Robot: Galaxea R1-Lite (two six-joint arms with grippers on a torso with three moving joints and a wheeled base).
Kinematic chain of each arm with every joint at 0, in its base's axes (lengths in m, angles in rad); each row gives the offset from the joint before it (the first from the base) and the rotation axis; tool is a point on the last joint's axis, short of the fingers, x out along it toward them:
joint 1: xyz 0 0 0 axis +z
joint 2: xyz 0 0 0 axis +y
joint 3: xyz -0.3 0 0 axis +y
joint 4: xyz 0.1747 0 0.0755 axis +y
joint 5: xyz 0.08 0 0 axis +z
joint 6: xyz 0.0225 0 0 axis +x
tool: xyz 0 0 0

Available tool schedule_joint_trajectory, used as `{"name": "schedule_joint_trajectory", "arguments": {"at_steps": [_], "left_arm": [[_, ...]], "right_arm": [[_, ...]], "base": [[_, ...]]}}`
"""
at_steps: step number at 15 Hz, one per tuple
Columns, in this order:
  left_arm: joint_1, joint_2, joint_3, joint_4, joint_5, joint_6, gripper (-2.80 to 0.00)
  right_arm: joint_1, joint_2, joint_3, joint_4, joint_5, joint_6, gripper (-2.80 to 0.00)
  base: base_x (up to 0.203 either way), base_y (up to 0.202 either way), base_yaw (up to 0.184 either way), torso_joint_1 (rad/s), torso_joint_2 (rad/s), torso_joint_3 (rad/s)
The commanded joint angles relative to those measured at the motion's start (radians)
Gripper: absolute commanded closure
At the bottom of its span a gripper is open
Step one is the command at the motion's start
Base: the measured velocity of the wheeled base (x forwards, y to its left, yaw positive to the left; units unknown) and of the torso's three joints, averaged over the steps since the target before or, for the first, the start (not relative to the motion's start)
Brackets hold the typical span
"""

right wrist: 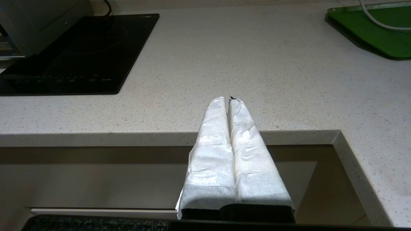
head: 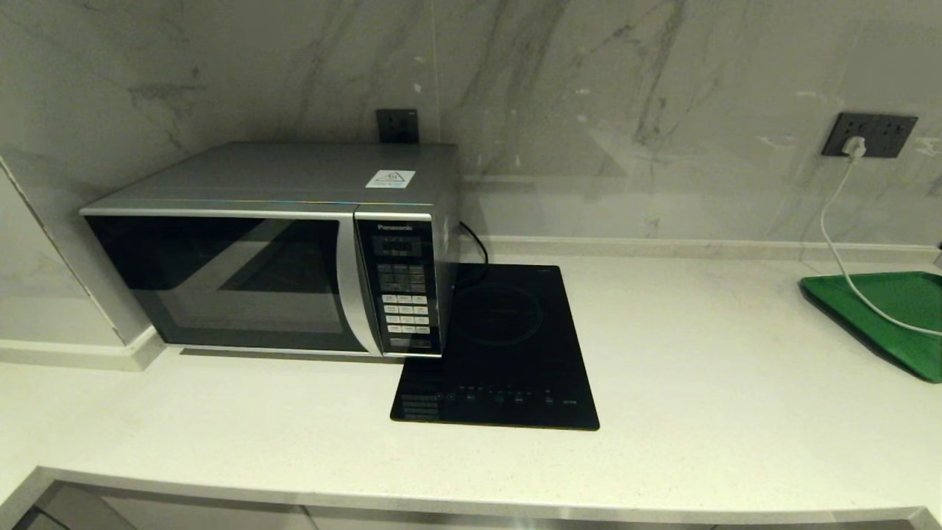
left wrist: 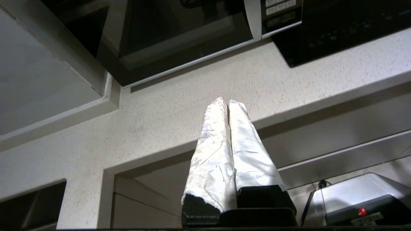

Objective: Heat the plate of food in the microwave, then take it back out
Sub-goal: Open the microwave oven

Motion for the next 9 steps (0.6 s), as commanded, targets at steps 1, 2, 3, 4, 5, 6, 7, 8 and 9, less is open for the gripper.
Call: {"name": "schedule_joint_trajectory", "arguments": {"at_steps": [1, 2, 3, 4, 5, 6, 7, 8, 9], "left_arm": [[0.000, -0.087, -0.006, 0.045, 0.037, -0.026, 0.00], [0.002, -0.087, -0.009, 0.044, 0.057, -0.051, 0.00], [0.002, -0.087, -0.016, 0.043, 0.059, -0.073, 0.00], [0.002, -0.087, -0.016, 0.043, 0.056, -0.080, 0.00], [0.002, -0.087, -0.013, 0.043, 0.051, -0.081, 0.00], [0.000, -0.087, -0.003, 0.043, 0.047, -0.081, 0.00], [0.000, -0.087, 0.016, 0.042, 0.044, -0.082, 0.00], [0.000, -0.087, 0.033, 0.028, 0.045, -0.096, 0.00], [0.000, -0.087, 0.049, 0.011, 0.048, -0.145, 0.00]], "right_arm": [[0.000, 0.000, -0.001, 0.000, 0.000, 0.001, 0.00], [0.000, 0.000, -0.001, 0.000, 0.000, 0.001, 0.00], [0.000, 0.000, 0.000, 0.000, 0.000, 0.001, 0.00], [0.000, 0.000, 0.000, 0.000, 0.000, 0.001, 0.00], [0.001, 0.000, 0.001, 0.000, 0.000, 0.001, 0.00], [0.000, 0.000, 0.001, 0.000, 0.000, 0.001, 0.00], [0.000, 0.000, 0.000, 0.000, 0.000, 0.001, 0.00], [0.000, 0.000, -0.001, 0.000, 0.000, 0.001, 0.00], [0.000, 0.000, -0.001, 0.000, 0.000, 0.001, 0.00]], "base": [[0.000, 0.000, 0.000, 0.000, 0.00, 0.000], [0.000, 0.000, 0.000, 0.000, 0.00, 0.000], [0.000, 0.000, 0.000, 0.000, 0.00, 0.000], [0.000, 0.000, 0.000, 0.000, 0.00, 0.000], [0.000, 0.000, 0.000, 0.000, 0.00, 0.000], [0.000, 0.000, 0.000, 0.000, 0.00, 0.000], [0.000, 0.000, 0.000, 0.000, 0.00, 0.000], [0.000, 0.000, 0.000, 0.000, 0.00, 0.000], [0.000, 0.000, 0.000, 0.000, 0.00, 0.000]]}}
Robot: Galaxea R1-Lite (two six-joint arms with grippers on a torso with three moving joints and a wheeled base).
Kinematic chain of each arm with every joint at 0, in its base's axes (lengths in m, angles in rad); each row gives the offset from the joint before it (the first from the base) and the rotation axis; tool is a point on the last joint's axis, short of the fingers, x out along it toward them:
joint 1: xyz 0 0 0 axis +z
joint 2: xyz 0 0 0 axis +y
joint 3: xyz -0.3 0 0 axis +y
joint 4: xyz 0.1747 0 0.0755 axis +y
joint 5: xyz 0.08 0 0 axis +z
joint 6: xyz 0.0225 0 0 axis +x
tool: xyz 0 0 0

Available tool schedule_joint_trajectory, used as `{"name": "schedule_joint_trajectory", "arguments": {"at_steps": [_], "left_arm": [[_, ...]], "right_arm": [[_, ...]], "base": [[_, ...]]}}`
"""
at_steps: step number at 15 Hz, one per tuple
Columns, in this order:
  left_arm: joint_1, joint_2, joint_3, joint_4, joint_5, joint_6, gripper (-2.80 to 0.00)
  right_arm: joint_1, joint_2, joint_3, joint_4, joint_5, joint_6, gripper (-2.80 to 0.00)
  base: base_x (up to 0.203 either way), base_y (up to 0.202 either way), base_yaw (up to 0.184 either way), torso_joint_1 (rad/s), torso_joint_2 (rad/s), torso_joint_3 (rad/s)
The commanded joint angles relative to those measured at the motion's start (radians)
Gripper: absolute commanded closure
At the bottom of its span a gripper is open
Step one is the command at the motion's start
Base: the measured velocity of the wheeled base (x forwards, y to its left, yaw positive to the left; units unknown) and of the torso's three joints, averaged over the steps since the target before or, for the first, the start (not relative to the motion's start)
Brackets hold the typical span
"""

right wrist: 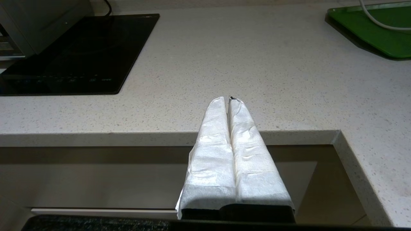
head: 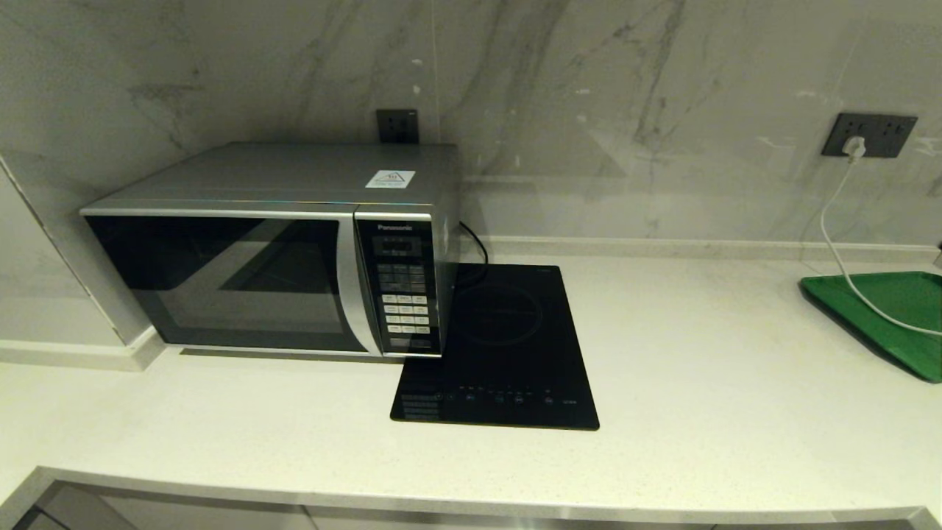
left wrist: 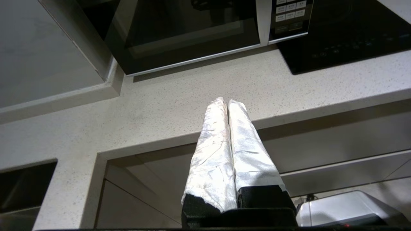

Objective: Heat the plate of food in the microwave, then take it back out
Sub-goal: Open the microwave oven

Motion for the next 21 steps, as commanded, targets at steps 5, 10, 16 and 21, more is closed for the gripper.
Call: {"name": "schedule_joint_trajectory", "arguments": {"at_steps": [5, 10, 16, 21], "left_arm": [[0.000, 0.005, 0.022, -0.029, 0.056, -0.079, 0.00], [0.005, 0.011, -0.019, -0.102, 0.092, 0.128, 0.00], [0.088, 0.154, -0.054, -0.218, 0.031, 0.148, 0.00], [0.297, 0.116, -0.060, -0.161, -0.119, 0.139, 0.00]], "right_arm": [[0.000, 0.000, -0.001, 0.000, 0.000, 0.001, 0.00], [0.000, 0.000, 0.000, 0.000, 0.000, 0.001, 0.00], [0.000, 0.000, 0.001, 0.000, 0.000, 0.001, 0.00], [0.000, 0.000, 0.001, 0.000, 0.000, 0.001, 0.00]], "base": [[0.000, 0.000, 0.000, 0.000, 0.00, 0.000], [0.000, 0.000, 0.000, 0.000, 0.00, 0.000], [0.000, 0.000, 0.000, 0.000, 0.00, 0.000], [0.000, 0.000, 0.000, 0.000, 0.00, 0.000]]}}
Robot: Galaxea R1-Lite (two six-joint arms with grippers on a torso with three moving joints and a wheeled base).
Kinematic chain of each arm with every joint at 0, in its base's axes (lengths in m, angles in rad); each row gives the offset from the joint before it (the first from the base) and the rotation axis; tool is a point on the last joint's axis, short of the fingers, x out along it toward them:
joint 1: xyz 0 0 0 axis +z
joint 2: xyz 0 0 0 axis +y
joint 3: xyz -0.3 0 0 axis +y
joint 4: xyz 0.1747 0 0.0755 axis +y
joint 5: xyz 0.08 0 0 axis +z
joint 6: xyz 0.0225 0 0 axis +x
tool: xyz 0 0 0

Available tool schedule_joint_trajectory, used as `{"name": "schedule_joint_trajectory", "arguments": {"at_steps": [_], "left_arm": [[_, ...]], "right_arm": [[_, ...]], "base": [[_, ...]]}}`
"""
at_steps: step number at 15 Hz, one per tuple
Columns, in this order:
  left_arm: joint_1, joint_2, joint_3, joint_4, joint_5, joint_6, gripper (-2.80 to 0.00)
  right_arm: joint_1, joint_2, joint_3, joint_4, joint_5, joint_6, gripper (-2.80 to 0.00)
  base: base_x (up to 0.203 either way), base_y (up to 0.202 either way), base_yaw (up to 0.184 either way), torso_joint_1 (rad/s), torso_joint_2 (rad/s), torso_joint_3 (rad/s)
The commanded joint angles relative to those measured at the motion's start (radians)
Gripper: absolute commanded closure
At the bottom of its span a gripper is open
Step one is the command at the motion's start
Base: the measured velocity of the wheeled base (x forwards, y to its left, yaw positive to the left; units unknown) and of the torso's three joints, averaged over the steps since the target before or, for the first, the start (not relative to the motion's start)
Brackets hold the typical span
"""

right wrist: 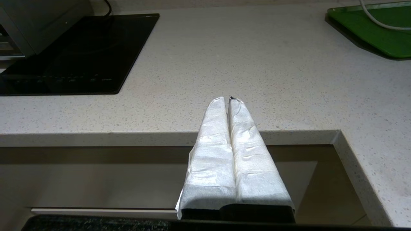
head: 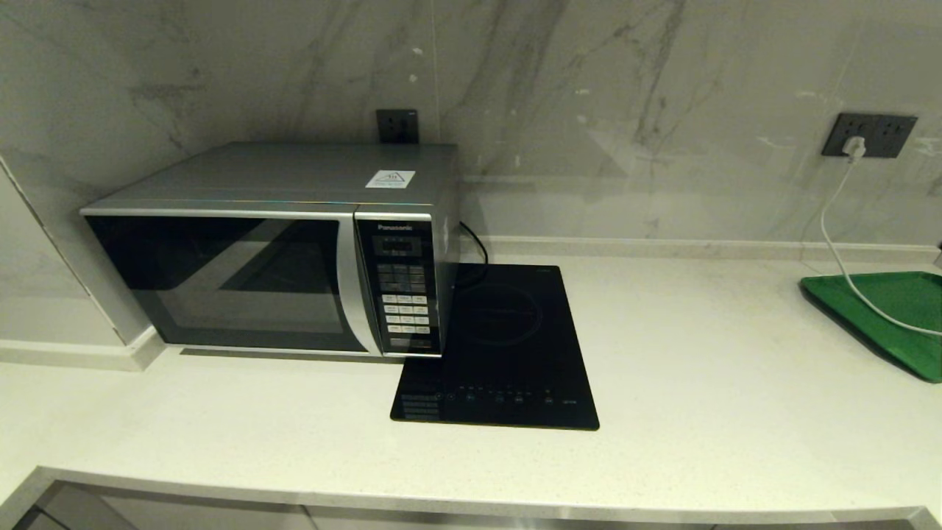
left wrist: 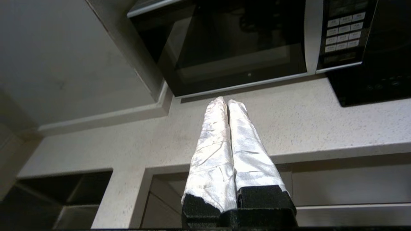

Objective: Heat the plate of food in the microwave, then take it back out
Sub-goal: Open the microwave oven

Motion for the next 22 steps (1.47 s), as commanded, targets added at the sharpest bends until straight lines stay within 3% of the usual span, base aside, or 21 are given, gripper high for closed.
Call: {"name": "schedule_joint_trajectory", "arguments": {"at_steps": [1, 3, 7, 12, 16, 18, 19, 22], "left_arm": [[0.094, -0.028, -0.008, 0.043, -0.089, -0.016, 0.00], [0.113, -0.068, -0.027, 0.133, -0.101, -0.059, 0.00], [0.126, -0.144, -0.021, 0.220, -0.106, -0.072, 0.00], [0.161, -0.235, 0.014, 0.220, -0.268, -0.072, 0.00], [0.171, -0.398, 0.142, 0.218, -0.310, -0.088, 0.00], [0.171, -0.398, 0.205, 0.214, -0.308, -0.198, 0.00], [0.171, -0.398, 0.240, 0.201, -0.305, -0.219, 0.00], [0.171, -0.398, 0.414, 0.046, -0.303, -0.217, 0.00]], "right_arm": [[0.000, 0.000, 0.000, 0.000, 0.000, 0.001, 0.00], [0.000, 0.000, 0.001, 0.000, 0.000, 0.001, 0.00], [0.000, 0.000, -0.001, 0.000, 0.000, 0.001, 0.00], [0.000, 0.000, 0.000, 0.000, 0.000, 0.001, 0.00], [0.000, 0.000, 0.000, 0.000, 0.000, 0.001, 0.00], [0.000, 0.000, -0.001, 0.000, 0.000, 0.001, 0.00], [0.000, 0.000, 0.000, 0.000, 0.000, 0.001, 0.00], [0.000, 0.000, 0.000, 0.000, 0.000, 0.001, 0.00]], "base": [[0.000, 0.000, 0.000, 0.000, 0.00, 0.000], [0.000, 0.000, 0.000, 0.000, 0.00, 0.000], [0.000, 0.000, 0.000, 0.000, 0.00, 0.000], [0.000, 0.000, 0.000, 0.000, 0.00, 0.000], [0.000, 0.000, 0.000, 0.000, 0.00, 0.000], [0.000, 0.000, 0.000, 0.000, 0.00, 0.000], [0.000, 0.000, 0.000, 0.000, 0.00, 0.000], [0.000, 0.000, 0.000, 0.000, 0.00, 0.000]]}}
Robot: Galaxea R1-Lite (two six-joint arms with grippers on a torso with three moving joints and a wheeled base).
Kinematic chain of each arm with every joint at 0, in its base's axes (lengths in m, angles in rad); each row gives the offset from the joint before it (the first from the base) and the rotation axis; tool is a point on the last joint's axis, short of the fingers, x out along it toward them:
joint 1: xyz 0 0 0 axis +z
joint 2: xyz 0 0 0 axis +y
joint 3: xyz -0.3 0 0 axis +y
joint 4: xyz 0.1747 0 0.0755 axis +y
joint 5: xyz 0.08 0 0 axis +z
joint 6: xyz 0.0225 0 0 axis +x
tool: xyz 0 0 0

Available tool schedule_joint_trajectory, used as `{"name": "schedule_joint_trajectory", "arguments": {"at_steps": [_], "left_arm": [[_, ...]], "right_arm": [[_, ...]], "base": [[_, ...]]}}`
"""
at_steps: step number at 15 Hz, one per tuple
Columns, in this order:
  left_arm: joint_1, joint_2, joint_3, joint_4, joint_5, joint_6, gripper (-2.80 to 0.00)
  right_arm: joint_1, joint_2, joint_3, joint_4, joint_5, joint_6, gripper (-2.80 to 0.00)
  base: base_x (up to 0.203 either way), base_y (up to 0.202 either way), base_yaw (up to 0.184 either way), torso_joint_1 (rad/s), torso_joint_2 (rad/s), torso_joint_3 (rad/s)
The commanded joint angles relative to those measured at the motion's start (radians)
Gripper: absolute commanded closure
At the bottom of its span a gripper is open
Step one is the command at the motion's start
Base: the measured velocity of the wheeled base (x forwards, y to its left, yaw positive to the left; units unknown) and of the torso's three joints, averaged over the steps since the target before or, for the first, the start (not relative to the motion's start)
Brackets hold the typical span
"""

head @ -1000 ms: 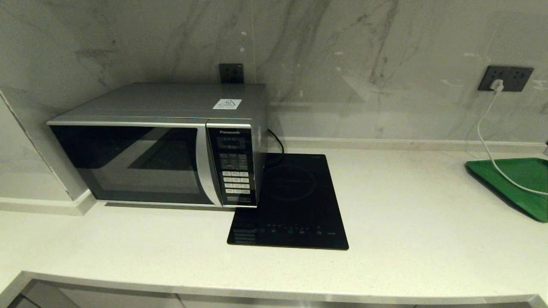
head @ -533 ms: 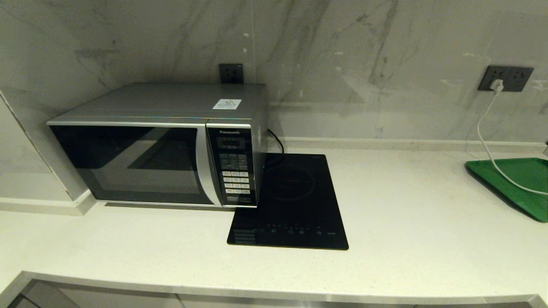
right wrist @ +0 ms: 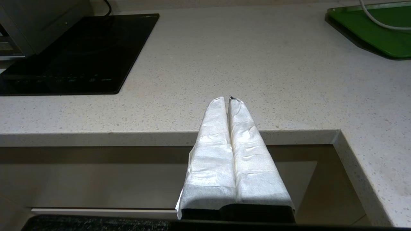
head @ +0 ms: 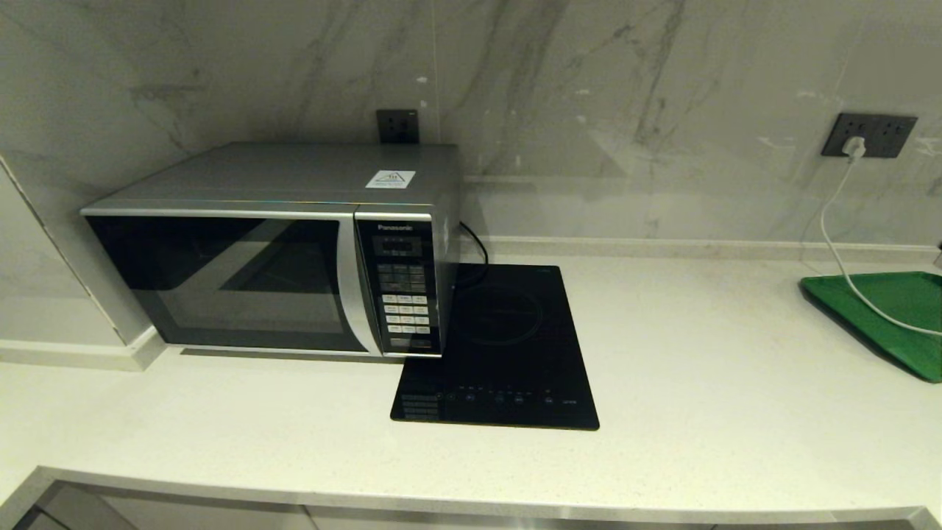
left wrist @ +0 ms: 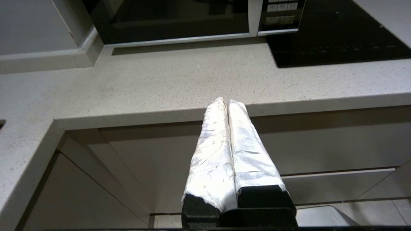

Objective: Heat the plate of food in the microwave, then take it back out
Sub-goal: Open the microwave oven

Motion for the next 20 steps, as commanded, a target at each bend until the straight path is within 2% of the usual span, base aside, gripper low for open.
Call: {"name": "schedule_joint_trajectory", "arguments": {"at_steps": [1, 3, 4, 9, 11, 14, 16, 19, 20], "left_arm": [[0.001, -0.009, 0.176, -0.154, 0.001, 0.014, 0.00], [0.000, -0.009, 0.331, -0.362, 0.012, 0.029, 0.00], [0.000, -0.009, 0.354, -0.387, 0.015, 0.031, 0.00], [-0.001, -0.008, 0.323, -0.373, 0.026, 0.035, 0.00], [-0.001, -0.009, 0.323, -0.379, 0.032, -0.006, 0.00], [0.002, -0.008, 0.313, -0.357, 0.054, 0.009, 0.00], [0.004, 0.001, 0.292, -0.294, 0.055, 0.014, 0.00], [0.004, 0.001, 0.289, -0.293, 0.050, 0.045, 0.00], [0.002, 0.015, 0.255, -0.290, 0.039, 0.056, 0.00]], "right_arm": [[0.000, 0.000, 0.000, 0.000, 0.000, 0.001, 0.00], [0.000, 0.000, -0.001, 0.000, 0.000, 0.001, 0.00], [0.000, 0.000, 0.001, 0.000, 0.000, 0.001, 0.00], [0.000, 0.000, -0.001, 0.000, 0.000, 0.001, 0.00], [0.000, 0.000, 0.001, 0.000, 0.000, 0.001, 0.00], [0.000, 0.000, 0.000, 0.000, 0.000, 0.001, 0.00], [0.000, 0.000, 0.000, 0.000, 0.000, 0.001, 0.00], [0.000, 0.000, 0.001, 0.000, 0.000, 0.001, 0.00], [0.000, 0.000, -0.001, 0.000, 0.000, 0.001, 0.00]], "base": [[0.000, 0.000, 0.000, 0.000, 0.00, 0.000], [0.000, 0.000, 0.000, 0.000, 0.00, 0.000], [0.000, 0.000, 0.000, 0.000, 0.00, 0.000], [0.000, 0.000, 0.000, 0.000, 0.00, 0.000], [0.000, 0.000, 0.000, 0.000, 0.00, 0.000], [0.000, 0.000, 0.000, 0.000, 0.00, 0.000], [0.000, 0.000, 0.000, 0.000, 0.00, 0.000], [0.000, 0.000, 0.000, 0.000, 0.00, 0.000], [0.000, 0.000, 0.000, 0.000, 0.00, 0.000]]}}
